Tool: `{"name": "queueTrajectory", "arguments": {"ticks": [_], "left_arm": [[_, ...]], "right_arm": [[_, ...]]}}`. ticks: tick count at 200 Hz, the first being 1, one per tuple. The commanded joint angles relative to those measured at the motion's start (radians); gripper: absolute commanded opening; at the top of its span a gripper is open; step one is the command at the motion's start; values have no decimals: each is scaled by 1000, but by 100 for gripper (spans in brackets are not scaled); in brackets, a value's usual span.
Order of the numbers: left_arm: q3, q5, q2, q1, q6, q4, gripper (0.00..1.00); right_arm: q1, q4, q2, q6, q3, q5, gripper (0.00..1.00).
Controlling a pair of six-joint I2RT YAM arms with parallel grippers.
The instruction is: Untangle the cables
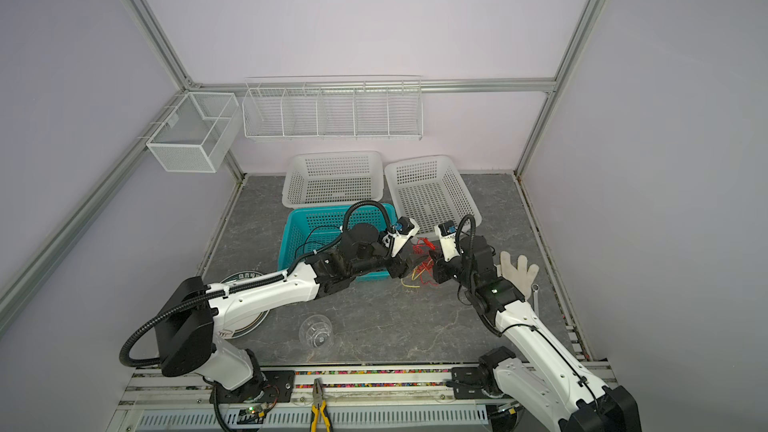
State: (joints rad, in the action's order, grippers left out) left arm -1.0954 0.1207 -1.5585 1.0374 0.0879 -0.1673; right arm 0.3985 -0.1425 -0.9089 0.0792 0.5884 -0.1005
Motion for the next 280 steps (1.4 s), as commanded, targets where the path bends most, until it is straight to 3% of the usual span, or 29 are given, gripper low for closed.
{"name": "queueTrajectory", "arguments": {"ticks": [1,57,75,101,151,190,222,254,280], "left_arm": [[32,-12,67,-9,1,-20,73],[66,-73,91,-94,-165,-78,71],[18,-85,62,-96,-188,-21,70],[-83,5,-7,-96,-209,91,65],[-139,159,-59,-90,-266,138,63],[-180,163,-99,-51,-240,231,52],[-211,132,-130,-40,-231,293,35],[-232,135,-148,-33,-221,304,33],[-257,132,-171,-33,-216,338,26]], "right_arm": [[6,32,24,17,-23,57,6],[6,49,103,16,-73,48,6],[8,55,126,11,-85,29,6],[9,60,145,5,-95,15,6],[17,76,157,-2,-98,34,6],[24,82,153,-7,-93,63,6],[30,83,154,-10,-89,68,6],[38,84,149,-12,-84,73,6],[48,87,153,-13,-85,81,6]]}}
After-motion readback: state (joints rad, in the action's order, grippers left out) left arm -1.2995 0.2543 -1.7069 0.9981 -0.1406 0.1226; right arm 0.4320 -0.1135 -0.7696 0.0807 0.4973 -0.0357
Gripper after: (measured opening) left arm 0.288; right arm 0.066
